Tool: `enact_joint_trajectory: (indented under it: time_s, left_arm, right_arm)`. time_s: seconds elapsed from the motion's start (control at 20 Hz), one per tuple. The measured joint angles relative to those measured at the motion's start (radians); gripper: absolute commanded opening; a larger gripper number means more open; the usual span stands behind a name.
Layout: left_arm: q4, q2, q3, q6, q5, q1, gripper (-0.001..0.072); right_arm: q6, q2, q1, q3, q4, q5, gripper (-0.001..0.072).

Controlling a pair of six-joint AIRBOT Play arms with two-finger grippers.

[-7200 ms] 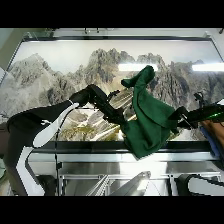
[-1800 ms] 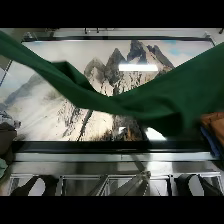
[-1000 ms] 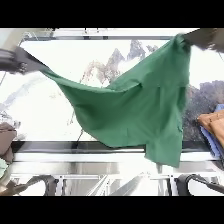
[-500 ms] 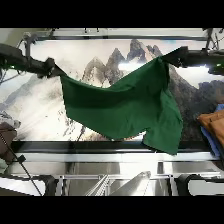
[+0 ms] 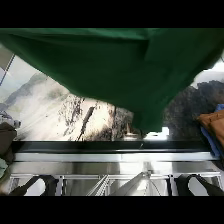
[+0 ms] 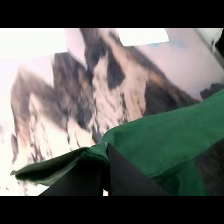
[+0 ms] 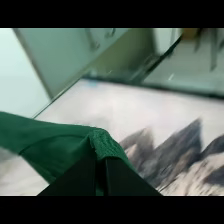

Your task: Fold the shirts.

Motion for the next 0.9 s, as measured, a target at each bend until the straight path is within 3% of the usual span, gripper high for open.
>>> enact_joint_trajectory:
  time_s: [0.2, 0.4, 0.7, 0.9]
  left_arm:
    - [-0.047, 0.233, 0.066, 0.047, 0.055, 0.1, 0.0015]
    - [-0.023, 0.173, 0.204, 0.018, 0.101, 0.081, 0.0015]
    - [-0.003, -0.151, 0.18, -0.032, 0.16, 0.0, 0.0012]
    - [0.016, -0.398, 0.1, 0.041, 0.1, -0.067, 0.0013]
  right_arm:
    - [0.007, 0.238, -0.118, 0.001, 0.01, -0.106, 0.0025]
    - [0.024, 0.289, -0.164, 0.006, 0.013, -0.186, 0.0025]
    - [0.117, -0.008, -0.106, -0.006, 0.015, -0.034, 0.0026]
    - [0.1, -0.324, 0.058, -0.033, 0.005, 0.006, 0.0026]
